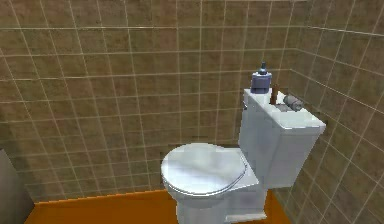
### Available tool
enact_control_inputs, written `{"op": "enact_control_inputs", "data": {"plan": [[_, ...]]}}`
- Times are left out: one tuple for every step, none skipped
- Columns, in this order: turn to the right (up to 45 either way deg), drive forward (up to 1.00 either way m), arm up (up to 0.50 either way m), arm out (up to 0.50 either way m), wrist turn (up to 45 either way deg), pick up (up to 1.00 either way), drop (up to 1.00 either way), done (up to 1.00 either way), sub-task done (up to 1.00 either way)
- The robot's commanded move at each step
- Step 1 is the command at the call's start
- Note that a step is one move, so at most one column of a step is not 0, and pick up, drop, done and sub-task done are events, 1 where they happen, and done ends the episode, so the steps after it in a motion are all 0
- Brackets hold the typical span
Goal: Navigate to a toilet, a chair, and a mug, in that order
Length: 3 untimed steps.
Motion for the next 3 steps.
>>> {"op": "enact_control_inputs", "data": {"plan": [[-45.0,0.00,0.00,0.00,0.0,0.00,0.00,0.00,0.00],[-45.0,0.00,0.00,0.00,0.0,0.00,0.00,0.00,0.00],[-15.0,0.00,0.00,0.00,0.0,0.00,0.00,0.00,0.00]]}}
